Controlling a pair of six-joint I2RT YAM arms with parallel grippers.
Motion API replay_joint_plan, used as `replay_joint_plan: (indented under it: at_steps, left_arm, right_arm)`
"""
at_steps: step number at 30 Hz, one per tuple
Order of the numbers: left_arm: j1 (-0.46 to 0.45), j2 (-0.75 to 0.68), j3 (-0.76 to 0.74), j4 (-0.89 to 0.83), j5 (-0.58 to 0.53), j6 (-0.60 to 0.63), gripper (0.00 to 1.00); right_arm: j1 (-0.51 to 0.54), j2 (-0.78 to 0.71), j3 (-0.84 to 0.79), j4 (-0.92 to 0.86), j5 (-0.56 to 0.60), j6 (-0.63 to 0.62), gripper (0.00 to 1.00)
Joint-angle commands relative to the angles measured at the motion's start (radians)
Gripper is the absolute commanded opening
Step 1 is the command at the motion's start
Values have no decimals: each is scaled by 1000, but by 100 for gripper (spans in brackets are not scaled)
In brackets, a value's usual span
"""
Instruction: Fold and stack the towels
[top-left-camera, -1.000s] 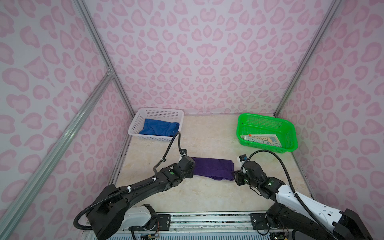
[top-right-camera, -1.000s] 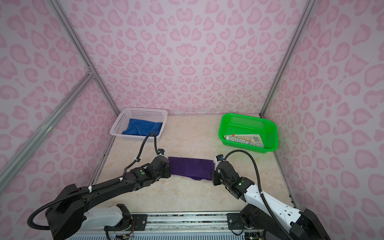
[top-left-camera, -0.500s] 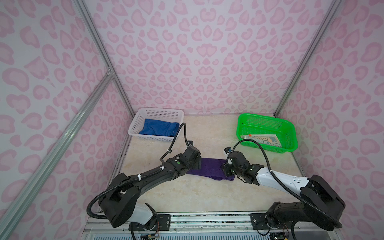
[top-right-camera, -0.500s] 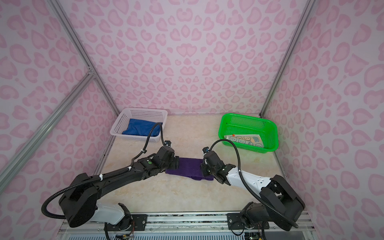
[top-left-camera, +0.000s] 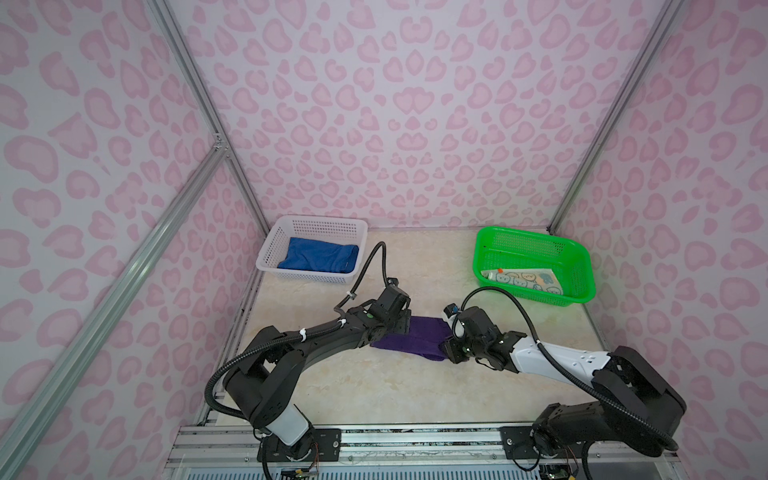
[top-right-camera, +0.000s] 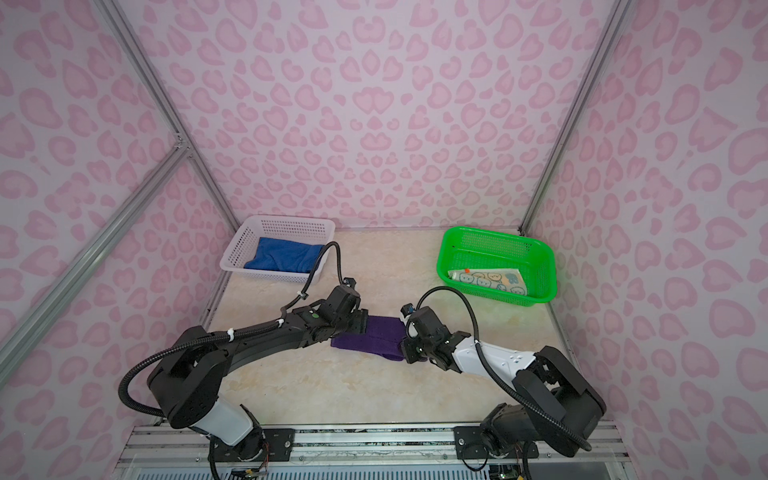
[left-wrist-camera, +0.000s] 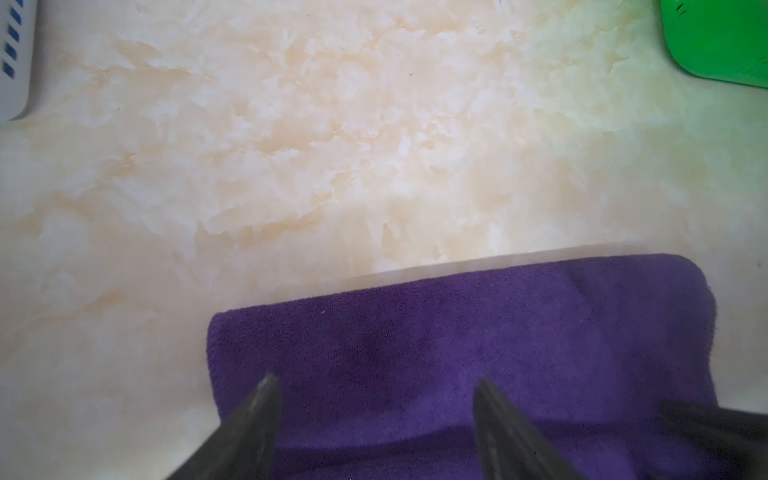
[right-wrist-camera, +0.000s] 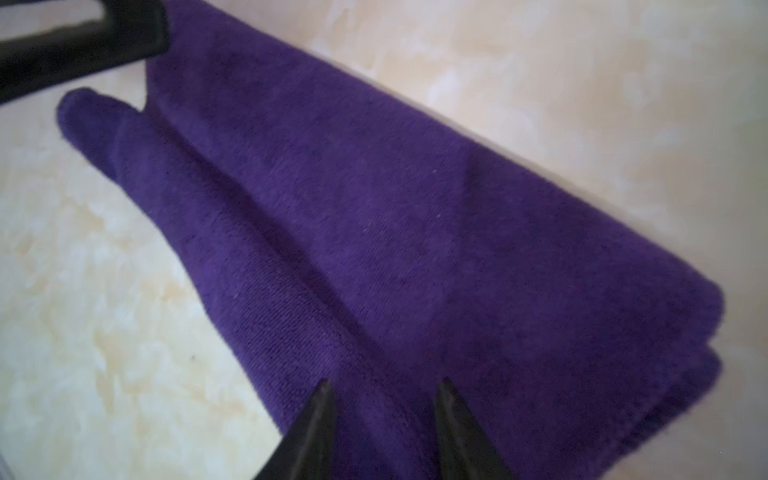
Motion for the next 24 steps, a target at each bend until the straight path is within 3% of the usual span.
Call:
replay_joint_plan:
  at_steps: [1,10,15,21,22,24]
  left_arm:
    - [1,-1,-2,9,1,0,75]
    - [-2,-17,-24,-27,-13,-14,73]
    - [-1,-58,-66,-48,-28,-76,75]
    - [17,-124,-117,-58,-8,-132,85]
    - [29,-132,-127,-56,1,-139,94]
    - [51,-143,-142,-44,34,-146,98]
  right_arm:
    - [27,-44,-26,-60,-99,-48,40]
    - [93,-204,-106,-156,-97,-16,40]
    - [93,-302,-125,-164,-10,15,43]
    - [75,-298,-97,-67,95,73,45]
    - [65,-271,-90,-41,101,87,45]
    - [46,-202,-77,5,100,113,43]
